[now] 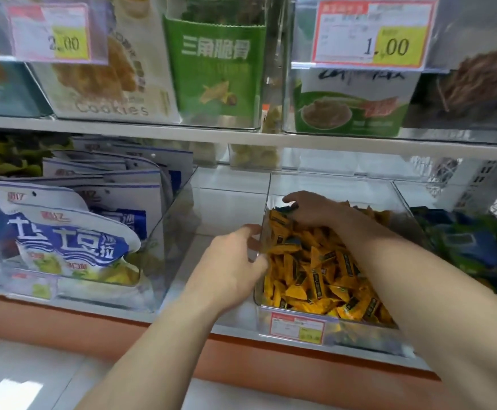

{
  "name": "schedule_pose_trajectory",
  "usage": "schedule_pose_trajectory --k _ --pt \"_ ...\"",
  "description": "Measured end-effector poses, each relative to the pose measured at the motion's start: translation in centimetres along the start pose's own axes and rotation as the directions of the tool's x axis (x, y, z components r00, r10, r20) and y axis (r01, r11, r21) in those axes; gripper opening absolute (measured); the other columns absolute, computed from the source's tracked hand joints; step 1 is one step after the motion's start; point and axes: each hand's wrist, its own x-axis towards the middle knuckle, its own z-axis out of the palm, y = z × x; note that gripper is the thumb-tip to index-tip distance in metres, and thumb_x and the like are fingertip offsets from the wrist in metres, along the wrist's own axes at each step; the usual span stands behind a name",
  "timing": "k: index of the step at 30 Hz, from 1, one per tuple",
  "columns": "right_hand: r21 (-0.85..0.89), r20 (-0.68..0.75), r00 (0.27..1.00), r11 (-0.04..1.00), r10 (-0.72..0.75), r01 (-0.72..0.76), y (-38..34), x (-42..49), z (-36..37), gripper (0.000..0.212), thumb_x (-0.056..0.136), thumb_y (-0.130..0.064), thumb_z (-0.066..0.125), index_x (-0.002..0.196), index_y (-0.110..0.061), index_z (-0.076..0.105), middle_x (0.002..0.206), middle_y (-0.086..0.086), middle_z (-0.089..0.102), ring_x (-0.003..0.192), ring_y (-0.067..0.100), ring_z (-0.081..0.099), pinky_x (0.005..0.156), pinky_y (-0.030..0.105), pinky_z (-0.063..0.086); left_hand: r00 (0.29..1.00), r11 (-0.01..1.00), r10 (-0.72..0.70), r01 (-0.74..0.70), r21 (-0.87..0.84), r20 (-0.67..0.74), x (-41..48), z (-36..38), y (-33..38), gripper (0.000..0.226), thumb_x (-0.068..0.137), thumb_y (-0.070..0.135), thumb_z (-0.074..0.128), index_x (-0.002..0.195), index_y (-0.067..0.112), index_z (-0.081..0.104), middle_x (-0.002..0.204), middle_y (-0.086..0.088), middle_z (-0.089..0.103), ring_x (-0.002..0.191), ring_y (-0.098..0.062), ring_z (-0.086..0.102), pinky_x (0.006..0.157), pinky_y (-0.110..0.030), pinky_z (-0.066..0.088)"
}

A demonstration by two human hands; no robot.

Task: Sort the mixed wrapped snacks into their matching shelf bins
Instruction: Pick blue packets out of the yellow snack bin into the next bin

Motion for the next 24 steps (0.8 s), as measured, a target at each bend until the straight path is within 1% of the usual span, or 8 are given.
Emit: schedule_pose_trajectory --k 3,8,14,16,18,20,22,24 --pt "-0.009 -0.009 1.000 1.000 -0.006 0.006 0.1 0.3 -0.3 0.045 0.093 -0.022 0.065 0.137 -0.017 0.056 0.141 0.007 0.055 0.125 0.025 0.053 0.093 0.031 0.044 1.000 1.000 -0.007 0.007 -0.025 0.010 -0.1 -0.1 0.0 0.044 0.091 0.033 0.062 0.134 0.030 0.055 0.112 0.013 0.067 0.091 -0.010 0.064 0.087 -0.032 0.055" --pt "0.004 -0.141 0.987 0.997 -0.074 0.076 0.3 -0.4 -0.3 0.027 0.091 -0.024 0.068 0.118 -0.019 0.070 0.121 0.005 0.066 0.111 0.023 0.060 0.080 0.028 0.042 1.000 0.999 -0.020 0.021 -0.033 0.025 -0.1 -0.1 0.0 0.047 0.089 0.034 0.062 0.136 0.028 0.055 0.111 0.013 0.066 0.090 -0.010 0.063 0.084 -0.026 0.052" --pt "0.221 -0.412 0.908 0.960 -0.069 0.173 0.3 -3.1 -2.4 0.021 0.090 -0.018 0.069 0.110 -0.017 0.073 0.108 0.001 0.067 0.099 0.015 0.057 0.081 0.027 0.038 0.999 0.998 -0.039 0.041 -0.042 0.035 -0.1 -0.5 0.4 0.047 0.090 0.036 0.064 0.135 0.025 0.056 0.109 0.014 0.065 0.086 -0.006 0.060 0.078 -0.018 0.046" --pt "0.282 -0.485 0.873 0.934 -0.058 0.219 0.2 -4.9 -3.3 0.021 0.090 -0.020 0.071 0.111 -0.020 0.072 0.103 -0.005 0.067 0.098 0.012 0.058 0.079 0.024 0.039 0.999 0.998 -0.048 0.048 -0.044 -0.003 0.0 -0.8 0.6 0.048 0.091 0.035 0.064 0.136 0.024 0.054 0.114 0.012 0.065 0.091 -0.004 0.060 0.082 -0.021 0.048" --pt "0.366 -0.515 0.856 0.890 -0.051 0.273 0.0 -7.4 -4.3 0.017 0.089 -0.021 0.072 0.105 -0.028 0.069 0.095 -0.017 0.065 0.095 0.008 0.060 0.075 0.018 0.041 0.994 0.999 -0.039 0.036 -0.026 -0.099 0.0 -1.1 1.1 0.051 0.090 0.035 0.065 0.138 0.023 0.052 0.122 0.007 0.064 0.106 -0.011 0.060 0.093 -0.029 0.049" --pt "0.454 -0.510 0.860 0.842 -0.022 0.291 -0.2 -10.3 -4.9 0.016 0.089 -0.023 0.073 0.100 -0.033 0.067 0.095 -0.023 0.065 0.093 0.005 0.063 0.077 0.015 0.043 0.978 1.000 0.016 -0.014 0.009 -0.206 -0.1 -1.2 2.2 0.053 0.089 0.038 0.063 0.139 0.023 0.051 0.126 0.006 0.062 0.116 -0.014 0.056 0.096 -0.029 0.045" --pt "0.610 -0.449 0.892 0.746 0.048 0.267 -0.4 -13.3 -4.8 0.012 0.089 -0.022 0.074 0.097 -0.029 0.069 0.098 -0.010 0.072 0.095 0.018 0.068 0.083 0.027 0.054 0.963 0.996 0.086 -0.084 0.017 -0.257 -0.3 -0.9 3.7 0.058 0.087 0.044 0.065 0.140 0.024 0.050 0.129 0.006 0.060 0.120 -0.014 0.054 0.099 -0.032 0.045" --pt "0.746 -0.372 0.926 0.614 0.061 0.259 -0.9 -16.3 -4.2 0.008 0.090 -0.017 0.073 0.097 -0.021 0.072 0.098 0.003 0.076 0.094 0.029 0.071 0.081 0.037 0.060 0.969 0.982 0.104 -0.136 -0.133 -0.224 -0.6 -0.1 5.6 0.071 0.082 0.052 0.070 0.144 0.027 0.045 0.131 0.010 0.058 0.119 -0.010 0.054 0.099 -0.033 0.046"
